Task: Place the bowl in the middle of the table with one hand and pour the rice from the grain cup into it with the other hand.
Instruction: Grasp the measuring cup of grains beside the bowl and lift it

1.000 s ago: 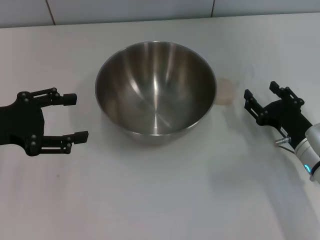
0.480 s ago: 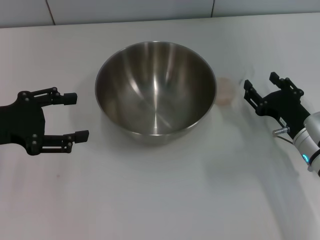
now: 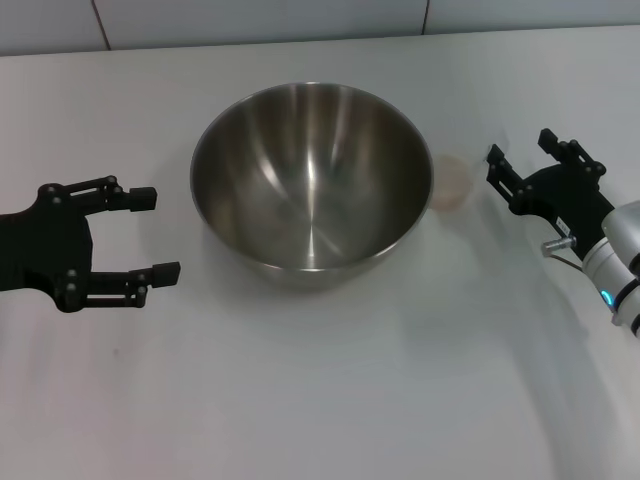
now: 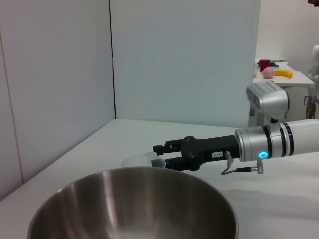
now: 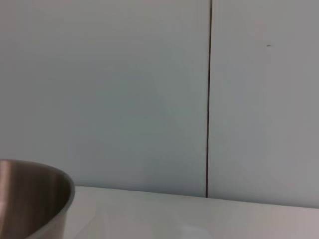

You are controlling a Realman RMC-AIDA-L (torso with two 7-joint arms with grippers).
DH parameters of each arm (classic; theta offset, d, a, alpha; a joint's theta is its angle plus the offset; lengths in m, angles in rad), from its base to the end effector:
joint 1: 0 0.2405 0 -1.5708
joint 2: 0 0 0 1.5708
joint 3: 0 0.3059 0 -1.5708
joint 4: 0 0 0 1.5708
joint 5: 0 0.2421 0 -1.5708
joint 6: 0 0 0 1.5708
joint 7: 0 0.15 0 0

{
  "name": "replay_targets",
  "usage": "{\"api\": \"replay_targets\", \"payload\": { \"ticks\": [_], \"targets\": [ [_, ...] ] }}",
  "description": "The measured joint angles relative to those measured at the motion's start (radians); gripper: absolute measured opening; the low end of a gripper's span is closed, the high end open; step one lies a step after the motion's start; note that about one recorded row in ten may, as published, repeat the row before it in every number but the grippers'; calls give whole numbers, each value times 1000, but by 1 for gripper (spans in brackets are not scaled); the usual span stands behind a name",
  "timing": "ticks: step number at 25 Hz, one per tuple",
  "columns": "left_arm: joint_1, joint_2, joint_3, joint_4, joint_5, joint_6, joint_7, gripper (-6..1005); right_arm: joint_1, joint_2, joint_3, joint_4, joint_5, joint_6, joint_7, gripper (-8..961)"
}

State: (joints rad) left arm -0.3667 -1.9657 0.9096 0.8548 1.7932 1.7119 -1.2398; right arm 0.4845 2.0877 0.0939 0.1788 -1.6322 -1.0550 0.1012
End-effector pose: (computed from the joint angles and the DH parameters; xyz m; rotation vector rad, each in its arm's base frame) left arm -0.3279 0.3440 0.0343 -2.8157 -0.1980 -0.6422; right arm 0.3878 0.3574 -0.1085 -1.7927 0.6263 0.5606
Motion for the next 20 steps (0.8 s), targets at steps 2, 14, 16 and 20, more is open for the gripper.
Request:
{"api": "replay_targets", "payload": {
  "ticks": [2,14,16,20],
  "targets": [
    [0,-1,0,1,0,0,0,860,3,0,0,-1,0,1,0,676],
    [-2,-4,3,1,0,0,3,859,33,-1,25,-12,0,46,0,675],
    [-2,-4,3,1,0,-1,4,859,38,-2,25,-12,0,50,0,675],
    [-5,-4,1,-1,0,-4,4,859,45,-2,26,-13,0,51,0,675]
  ]
}}
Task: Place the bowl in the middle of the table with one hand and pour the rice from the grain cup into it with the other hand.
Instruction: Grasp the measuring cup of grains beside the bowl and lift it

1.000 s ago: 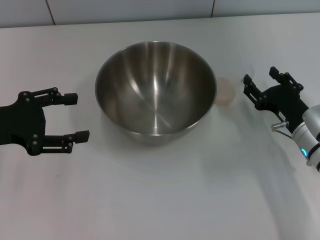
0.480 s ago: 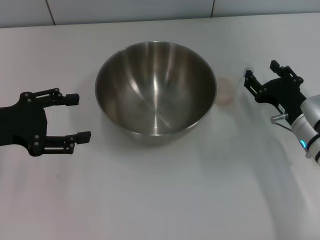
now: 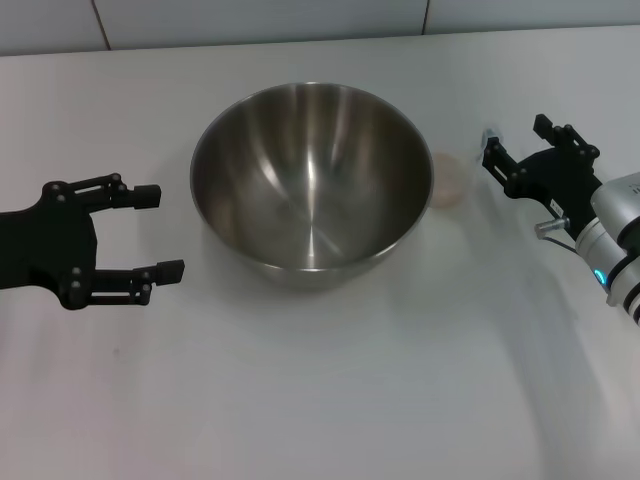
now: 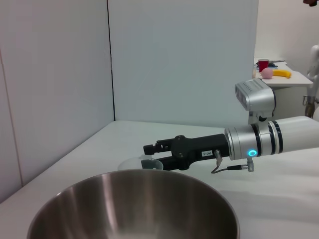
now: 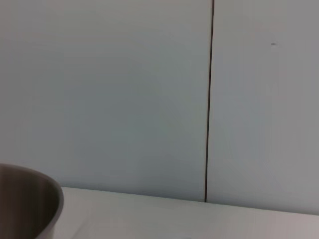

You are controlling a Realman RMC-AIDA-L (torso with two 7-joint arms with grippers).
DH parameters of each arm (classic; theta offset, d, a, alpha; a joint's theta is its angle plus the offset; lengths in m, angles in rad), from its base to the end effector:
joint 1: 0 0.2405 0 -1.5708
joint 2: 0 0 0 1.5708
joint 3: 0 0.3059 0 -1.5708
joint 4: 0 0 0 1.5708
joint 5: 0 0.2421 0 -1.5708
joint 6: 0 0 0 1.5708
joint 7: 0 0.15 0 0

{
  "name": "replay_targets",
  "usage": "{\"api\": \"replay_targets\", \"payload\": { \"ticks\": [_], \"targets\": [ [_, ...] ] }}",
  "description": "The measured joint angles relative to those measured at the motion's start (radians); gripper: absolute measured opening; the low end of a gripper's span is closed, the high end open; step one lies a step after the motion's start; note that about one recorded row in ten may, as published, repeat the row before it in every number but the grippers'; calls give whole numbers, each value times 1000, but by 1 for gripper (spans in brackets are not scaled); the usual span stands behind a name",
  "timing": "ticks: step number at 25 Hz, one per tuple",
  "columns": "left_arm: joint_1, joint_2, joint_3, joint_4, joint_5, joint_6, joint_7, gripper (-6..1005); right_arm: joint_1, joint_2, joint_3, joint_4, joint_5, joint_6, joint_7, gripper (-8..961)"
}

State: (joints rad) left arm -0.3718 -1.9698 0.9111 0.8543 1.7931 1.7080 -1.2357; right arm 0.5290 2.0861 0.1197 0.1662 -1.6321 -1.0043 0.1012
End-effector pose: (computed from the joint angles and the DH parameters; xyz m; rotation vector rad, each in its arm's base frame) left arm -0.3255 0.3457 0.0322 -2.8157 -0.1877 -0.6451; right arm 0.3815 0.3767 -0.1060 -1.7950 0.6244 0.5397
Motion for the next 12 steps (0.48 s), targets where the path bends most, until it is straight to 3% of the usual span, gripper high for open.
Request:
{"api": "replay_targets", "payload": {
  "ticks": [12],
  "targets": [
    [-9,-6,-1,-4,24,-24,1,860,3,0,-4,-7,-2,-5,0,673]
  ]
}}
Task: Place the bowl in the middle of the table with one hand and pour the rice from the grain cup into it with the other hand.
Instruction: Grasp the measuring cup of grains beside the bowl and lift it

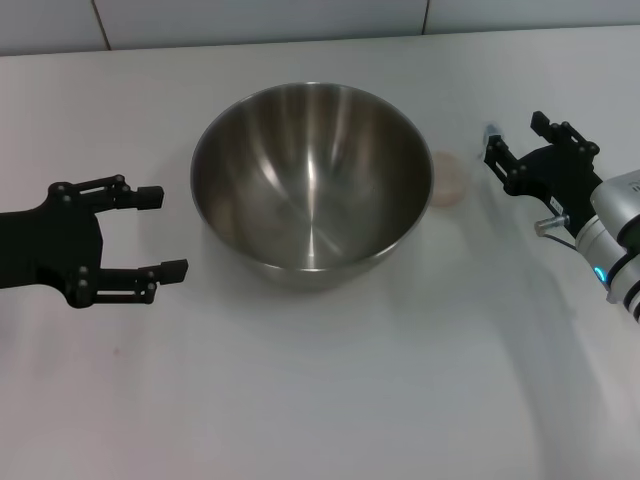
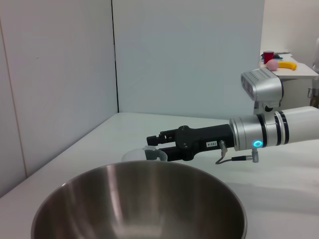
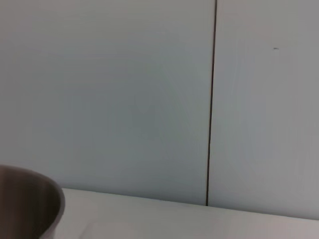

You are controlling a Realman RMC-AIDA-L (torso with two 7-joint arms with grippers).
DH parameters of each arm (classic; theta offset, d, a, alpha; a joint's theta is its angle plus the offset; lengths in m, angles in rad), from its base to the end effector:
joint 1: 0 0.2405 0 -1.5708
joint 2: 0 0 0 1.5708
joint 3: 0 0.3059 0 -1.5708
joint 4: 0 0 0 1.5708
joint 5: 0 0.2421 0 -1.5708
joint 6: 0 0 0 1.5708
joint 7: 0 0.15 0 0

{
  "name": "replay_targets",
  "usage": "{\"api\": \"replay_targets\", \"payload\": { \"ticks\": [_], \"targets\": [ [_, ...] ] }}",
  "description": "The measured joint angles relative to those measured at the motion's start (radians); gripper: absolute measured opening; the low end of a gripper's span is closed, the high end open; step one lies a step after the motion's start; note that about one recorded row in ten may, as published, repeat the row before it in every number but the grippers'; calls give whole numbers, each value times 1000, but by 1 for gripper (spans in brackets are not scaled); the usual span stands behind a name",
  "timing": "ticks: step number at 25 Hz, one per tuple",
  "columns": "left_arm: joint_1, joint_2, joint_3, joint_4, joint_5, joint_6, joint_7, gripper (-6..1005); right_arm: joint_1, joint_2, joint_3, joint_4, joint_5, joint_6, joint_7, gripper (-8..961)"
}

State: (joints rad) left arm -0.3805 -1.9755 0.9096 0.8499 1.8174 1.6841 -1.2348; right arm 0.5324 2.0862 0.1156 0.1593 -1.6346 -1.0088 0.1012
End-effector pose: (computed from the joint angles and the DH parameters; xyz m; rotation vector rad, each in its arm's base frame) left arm -0.3266 0.3496 0.0278 -2.8153 -0.1960 -0.6113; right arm 0.3807 0.3782 -0.1047 -1.7993 0.6103 0.5395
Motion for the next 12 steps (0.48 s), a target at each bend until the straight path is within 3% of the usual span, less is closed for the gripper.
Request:
{"api": "replay_targets", "payload": {
  "ticks": [3,6,12],
  "targets": [
    [-3,-4,0,0,2,-3,0,860,0,0,-8,-12,-5,-1,-1,673],
    [-3,-5,0,0,2,-3,0,860,2,1,-8,-15,-7,-2,-26,494],
    [-2,-7,0,0,2,-3,-1,859,9,1,-2,-12,-8,-3,-54,241]
  ]
}}
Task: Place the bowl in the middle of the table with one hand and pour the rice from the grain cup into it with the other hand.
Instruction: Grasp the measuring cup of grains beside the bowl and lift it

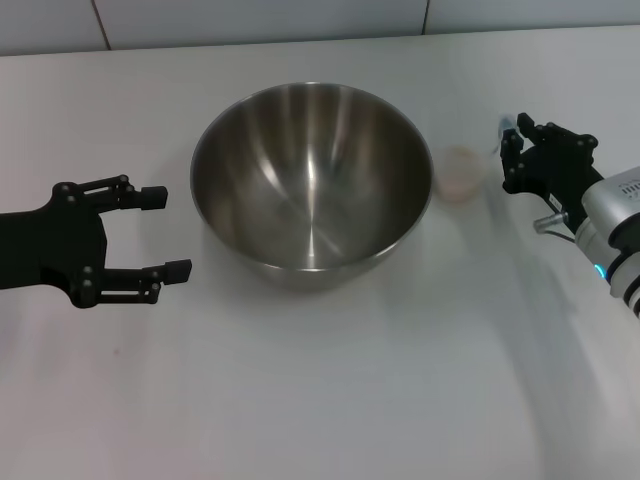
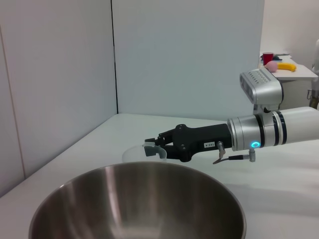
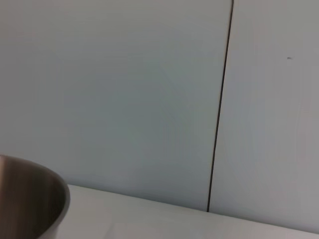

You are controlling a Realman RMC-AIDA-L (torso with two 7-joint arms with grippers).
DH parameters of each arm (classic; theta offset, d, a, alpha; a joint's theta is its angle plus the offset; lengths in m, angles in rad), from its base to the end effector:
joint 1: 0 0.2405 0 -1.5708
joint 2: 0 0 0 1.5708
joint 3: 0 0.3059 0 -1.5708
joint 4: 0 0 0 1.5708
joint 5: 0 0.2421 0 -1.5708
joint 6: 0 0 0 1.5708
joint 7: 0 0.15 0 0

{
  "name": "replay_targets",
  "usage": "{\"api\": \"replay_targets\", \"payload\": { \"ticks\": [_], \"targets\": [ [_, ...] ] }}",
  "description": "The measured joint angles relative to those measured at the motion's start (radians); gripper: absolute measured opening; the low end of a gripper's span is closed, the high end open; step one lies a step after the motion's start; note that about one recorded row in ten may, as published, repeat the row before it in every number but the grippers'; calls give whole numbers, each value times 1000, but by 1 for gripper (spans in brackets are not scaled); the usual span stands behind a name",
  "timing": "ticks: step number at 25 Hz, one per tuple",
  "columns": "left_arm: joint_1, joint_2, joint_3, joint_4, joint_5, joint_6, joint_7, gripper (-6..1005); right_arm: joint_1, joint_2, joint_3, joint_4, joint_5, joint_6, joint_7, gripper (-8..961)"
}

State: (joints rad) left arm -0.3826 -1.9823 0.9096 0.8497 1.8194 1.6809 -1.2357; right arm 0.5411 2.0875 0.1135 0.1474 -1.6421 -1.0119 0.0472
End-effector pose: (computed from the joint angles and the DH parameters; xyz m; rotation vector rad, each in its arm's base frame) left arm -0.3250 0.3500 0.0247 -2.8156 -0.1982 -0.6165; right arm 0.3783 0.3818 -0.1032 -1.8182 0.5377 0.5017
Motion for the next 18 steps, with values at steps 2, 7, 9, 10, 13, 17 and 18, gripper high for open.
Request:
{"api": "replay_targets", "payload": {
  "ticks": [2,7,9,10,13,17,18],
  "targets": [
    [0,0,0,0,0,0,0,859,0,0,1,0,0,0,0,200],
    [1,-3,0,2,0,-1,1,859,0,0,-1,0,-1,-1,-1,98],
    [1,-3,0,5,0,-1,1,859,0,0,-1,1,-1,-1,-1,57],
    [1,-4,0,6,0,-1,1,859,0,1,-1,1,-1,-1,-1,37],
    [1,-4,3,6,0,-1,1,859,-1,2,-1,1,-1,-1,-1,25],
    [1,-4,3,6,0,-1,1,859,-2,2,2,1,-1,-1,-1,18],
    [1,-4,2,6,0,-1,1,859,-2,2,3,1,-1,-1,-1,18]
  ]
}}
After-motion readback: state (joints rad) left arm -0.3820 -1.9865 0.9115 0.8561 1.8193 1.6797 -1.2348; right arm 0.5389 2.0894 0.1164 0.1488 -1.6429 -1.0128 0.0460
